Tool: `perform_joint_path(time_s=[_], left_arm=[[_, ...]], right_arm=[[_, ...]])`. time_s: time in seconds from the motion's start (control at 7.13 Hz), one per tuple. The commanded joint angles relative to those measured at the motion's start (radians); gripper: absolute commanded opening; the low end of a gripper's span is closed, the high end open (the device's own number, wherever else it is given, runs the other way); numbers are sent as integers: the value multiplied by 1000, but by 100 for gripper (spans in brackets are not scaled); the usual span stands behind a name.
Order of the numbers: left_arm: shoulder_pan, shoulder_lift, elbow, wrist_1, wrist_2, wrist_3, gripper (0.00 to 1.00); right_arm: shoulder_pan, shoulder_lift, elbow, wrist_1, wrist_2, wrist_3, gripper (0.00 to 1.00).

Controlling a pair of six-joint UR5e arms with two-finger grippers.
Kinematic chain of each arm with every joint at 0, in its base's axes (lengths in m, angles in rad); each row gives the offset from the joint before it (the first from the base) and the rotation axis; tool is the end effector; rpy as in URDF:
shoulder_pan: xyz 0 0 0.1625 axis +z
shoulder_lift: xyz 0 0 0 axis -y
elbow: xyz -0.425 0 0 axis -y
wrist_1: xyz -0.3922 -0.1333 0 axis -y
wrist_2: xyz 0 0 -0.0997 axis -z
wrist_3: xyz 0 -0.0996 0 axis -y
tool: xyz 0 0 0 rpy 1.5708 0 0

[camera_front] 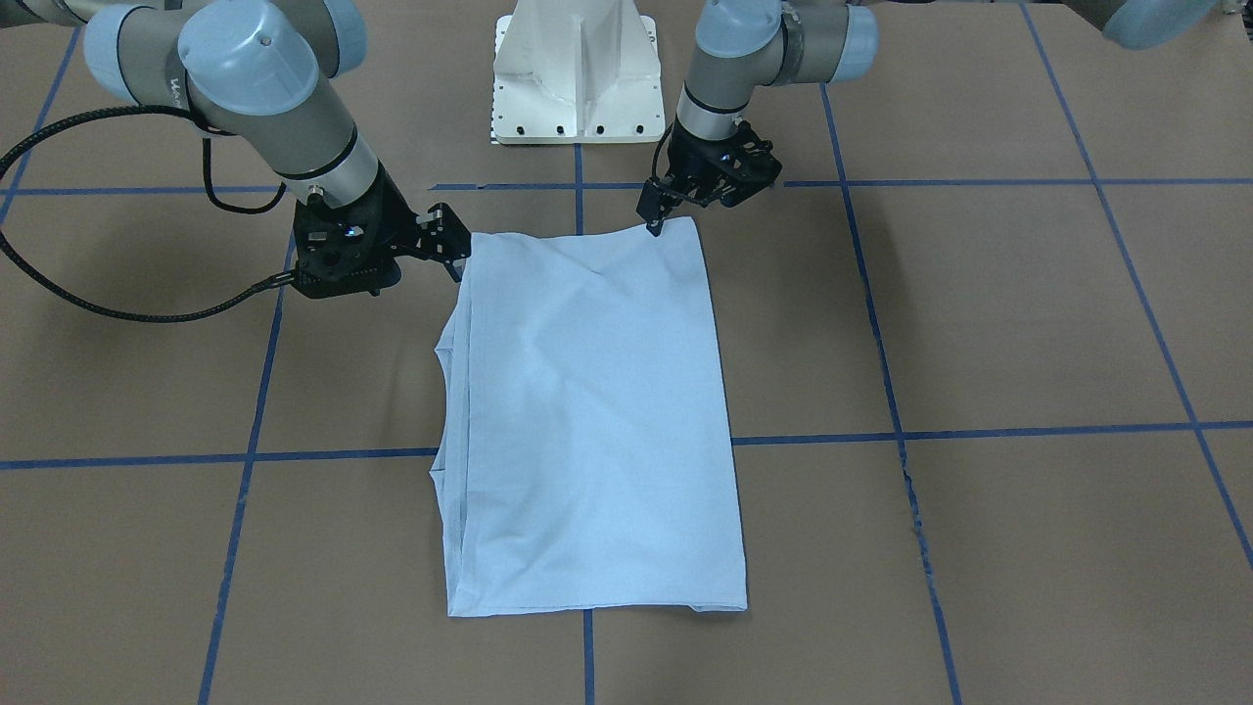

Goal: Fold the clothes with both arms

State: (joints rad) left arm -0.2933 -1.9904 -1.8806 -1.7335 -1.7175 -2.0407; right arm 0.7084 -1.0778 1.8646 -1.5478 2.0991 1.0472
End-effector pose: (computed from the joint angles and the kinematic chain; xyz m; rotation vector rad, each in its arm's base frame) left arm 0.5447 -0.2885 0.2735 -0.2189 0.8915 -0.6447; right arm -0.4085 -0.4594 0.2463 0.0494 -0.9315 -0.0426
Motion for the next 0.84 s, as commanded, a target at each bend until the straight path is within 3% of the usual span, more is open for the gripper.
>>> perform_joint_path(time_s=[0.0,0.7], left_arm=[[8,-2,18,9,35,-10,97],[6,2,21,29,52,-10,83]], right_arm=[[-1,-2,-1,0,-1,2,100],[-1,-2,-2,0,-1,0,100]])
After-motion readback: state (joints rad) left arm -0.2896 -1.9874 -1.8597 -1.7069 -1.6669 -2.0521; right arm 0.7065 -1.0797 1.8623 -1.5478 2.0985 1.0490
